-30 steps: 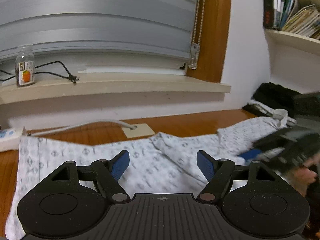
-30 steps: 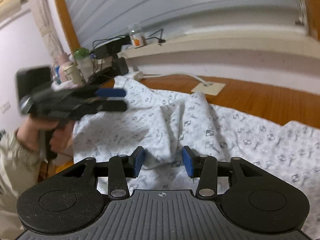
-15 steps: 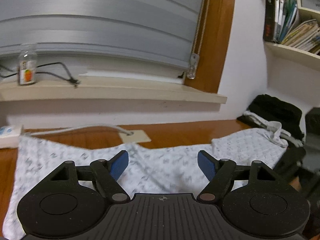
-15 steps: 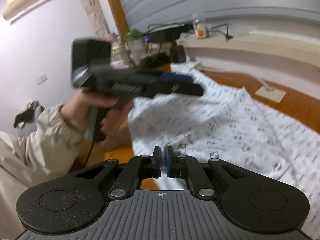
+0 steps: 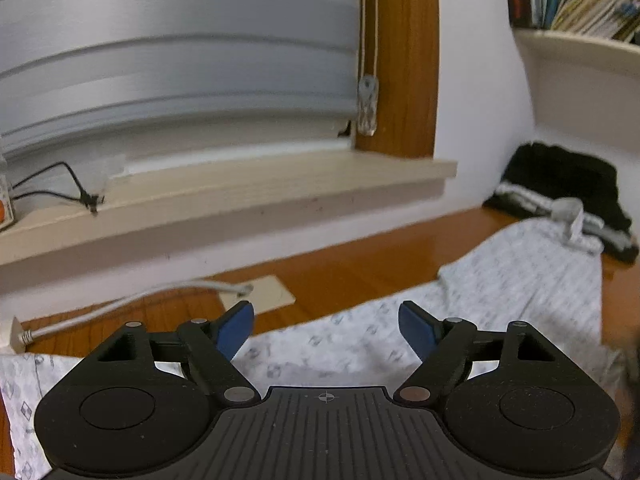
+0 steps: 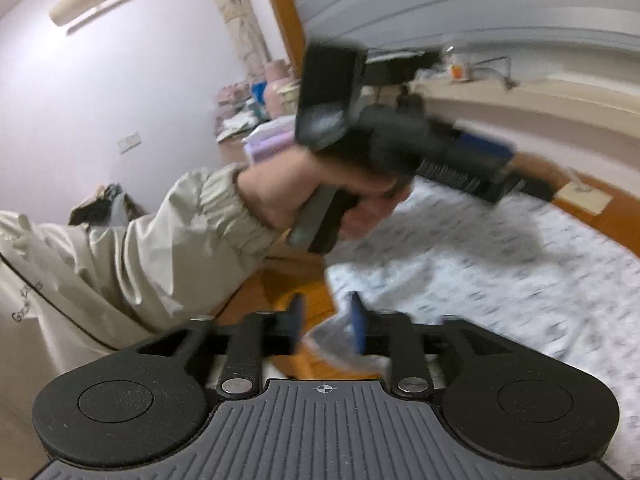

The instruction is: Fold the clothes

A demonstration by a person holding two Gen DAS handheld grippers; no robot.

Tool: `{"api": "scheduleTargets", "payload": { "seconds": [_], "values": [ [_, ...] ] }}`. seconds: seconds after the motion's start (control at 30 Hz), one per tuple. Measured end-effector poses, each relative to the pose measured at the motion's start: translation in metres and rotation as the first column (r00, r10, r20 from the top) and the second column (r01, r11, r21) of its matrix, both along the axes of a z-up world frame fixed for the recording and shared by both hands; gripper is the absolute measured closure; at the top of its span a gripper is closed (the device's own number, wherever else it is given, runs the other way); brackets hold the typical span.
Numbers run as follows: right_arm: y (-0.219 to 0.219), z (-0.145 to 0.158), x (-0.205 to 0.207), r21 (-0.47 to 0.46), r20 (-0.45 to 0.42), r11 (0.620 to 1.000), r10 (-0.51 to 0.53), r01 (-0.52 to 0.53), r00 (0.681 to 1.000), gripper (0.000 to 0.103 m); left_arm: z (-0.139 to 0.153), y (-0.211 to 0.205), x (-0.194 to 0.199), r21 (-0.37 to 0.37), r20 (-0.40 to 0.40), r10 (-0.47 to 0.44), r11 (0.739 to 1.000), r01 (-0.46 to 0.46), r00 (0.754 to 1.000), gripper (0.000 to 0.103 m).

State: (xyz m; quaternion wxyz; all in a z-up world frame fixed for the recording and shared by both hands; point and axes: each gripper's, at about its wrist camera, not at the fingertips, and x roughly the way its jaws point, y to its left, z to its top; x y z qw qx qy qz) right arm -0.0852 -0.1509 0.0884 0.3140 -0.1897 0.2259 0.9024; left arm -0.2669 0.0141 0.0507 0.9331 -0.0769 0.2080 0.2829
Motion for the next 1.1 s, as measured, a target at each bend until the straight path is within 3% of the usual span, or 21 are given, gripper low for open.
{"api": "scheduleTargets", "payload": {
  "seconds": [0.07,0.13,0.23,0.3,0.53,0.6,0.63,0.73,0.83,0.93,1.0,1.07,1.1],
  "values": [
    [0.008,0.007,0.024,0.043,0.022,0.993,-0.112,0.111,0.994,0.056,-0.007,0.004,-0.001,-0.013,-0.013,-0.003,1.0,0.003,1.0,0.021],
    [0.026,0.004,0.048,0.09,0.077,0.967,-0.247,0.24,0.966,0.057,-0.013,0.007,-0.002,-0.023,-0.032,-0.01,1.0,0.01,0.999,0.021],
    [0.071,-0.017,0.075,0.138,0.243,0.904,-0.427,0.405,0.871,0.058,-0.019,0.009,-0.003,-0.018,-0.067,-0.018,1.0,0.016,0.998,0.021],
    [0.098,-0.033,0.089,0.11,0.286,0.903,-0.428,0.414,0.857,0.058,-0.02,0.009,-0.005,-0.015,-0.078,-0.026,1.0,0.025,0.997,0.021],
    [0.145,-0.048,0.08,0.053,0.335,0.941,-0.332,0.334,0.882,0.058,-0.023,0.015,-0.013,-0.068,-0.06,-0.051,0.997,0.046,0.997,0.022],
    [0.153,-0.05,0.076,0.042,0.341,0.954,-0.293,0.297,0.893,0.089,-0.023,0.017,-0.015,-0.072,-0.056,-0.024,0.997,0.02,0.998,0.022],
    [0.156,-0.05,0.075,0.037,0.343,0.96,-0.274,0.278,0.899,0.099,-0.022,0.017,-0.016,-0.07,-0.056,-0.009,0.998,0.005,0.998,0.022],
    [0.16,-0.049,0.065,0.087,0.391,0.96,-0.278,0.265,0.877,0.1,-0.021,0.013,-0.017,-0.05,-0.061,-0.002,0.999,-0.001,0.998,0.025],
    [0.163,-0.043,0.06,0.216,0.403,0.919,-0.392,0.33,0.827,0.1,-0.019,0.006,-0.016,-0.02,-0.078,-0.012,1.0,0.011,0.997,0.025],
    [0.166,-0.039,0.062,0.389,0.347,0.807,-0.576,0.445,0.74,0.102,-0.018,0.001,-0.015,0.003,-0.093,-0.012,1.0,0.012,0.996,0.025],
    [0.174,-0.041,0.069,0.317,0.327,0.823,-0.561,0.471,0.76,0.102,-0.018,0.001,-0.015,-0.004,-0.098,-0.008,1.0,0.008,0.995,0.025],
    [0.168,-0.042,0.071,0.335,0.321,0.811,-0.576,0.479,0.751,0.097,-0.019,0.002,-0.015,-0.012,-0.103,-0.005,1.0,0.004,0.995,0.025],
    [0.166,-0.041,0.075,0.299,0.305,0.827,-0.556,0.477,0.773,0.095,-0.019,0.003,-0.016,-0.014,-0.104,-0.004,1.0,0.003,0.995,0.025]
  ]
}}
